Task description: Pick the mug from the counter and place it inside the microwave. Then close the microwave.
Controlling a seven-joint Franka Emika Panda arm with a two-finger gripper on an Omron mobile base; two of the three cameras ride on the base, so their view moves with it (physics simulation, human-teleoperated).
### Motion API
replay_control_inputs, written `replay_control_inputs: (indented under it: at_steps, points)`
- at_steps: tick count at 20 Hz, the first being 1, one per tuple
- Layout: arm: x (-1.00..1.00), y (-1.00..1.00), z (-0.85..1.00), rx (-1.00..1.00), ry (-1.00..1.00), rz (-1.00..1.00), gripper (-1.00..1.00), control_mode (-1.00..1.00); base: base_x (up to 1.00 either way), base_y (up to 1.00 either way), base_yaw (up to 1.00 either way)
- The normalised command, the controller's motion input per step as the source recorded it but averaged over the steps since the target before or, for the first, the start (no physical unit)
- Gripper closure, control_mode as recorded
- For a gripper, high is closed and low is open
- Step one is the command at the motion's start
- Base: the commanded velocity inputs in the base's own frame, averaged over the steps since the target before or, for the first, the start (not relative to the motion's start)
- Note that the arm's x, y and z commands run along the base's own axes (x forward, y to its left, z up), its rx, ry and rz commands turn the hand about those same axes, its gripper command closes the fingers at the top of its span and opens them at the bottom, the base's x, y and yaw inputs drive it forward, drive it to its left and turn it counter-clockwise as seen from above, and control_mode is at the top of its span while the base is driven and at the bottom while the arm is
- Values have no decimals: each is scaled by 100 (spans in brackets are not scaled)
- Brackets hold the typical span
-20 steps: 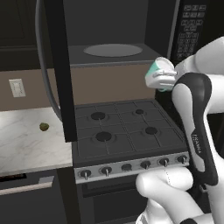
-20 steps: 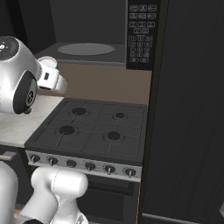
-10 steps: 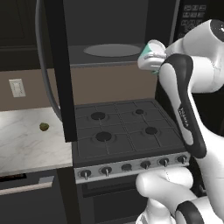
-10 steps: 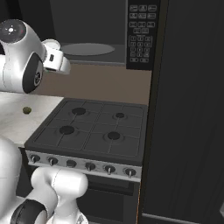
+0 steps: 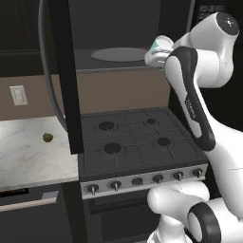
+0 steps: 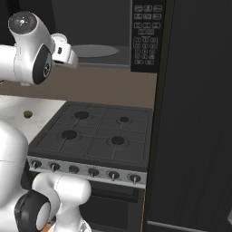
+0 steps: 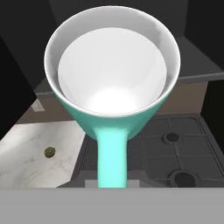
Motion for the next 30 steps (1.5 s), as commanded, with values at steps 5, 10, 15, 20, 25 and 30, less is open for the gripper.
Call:
replay_control_inputs:
  at_steps: [5,10,15,20,25,30]
  points:
    - [32,0,7,-7,5,0,100,-100,0,0,0]
    - [31,0,10,-14,12,0,100,-100,0,0,0]
    - [34,0,8,-9,9,0,100,-100,0,0,0]
    - [29,0,2,-1,3,1,100,-100,0,0,0]
    - [33,0,-12,0,0,1,100,-100,0,0,0]
    - [37,7,-15,0,-3,0,100,-100,0,0,0]
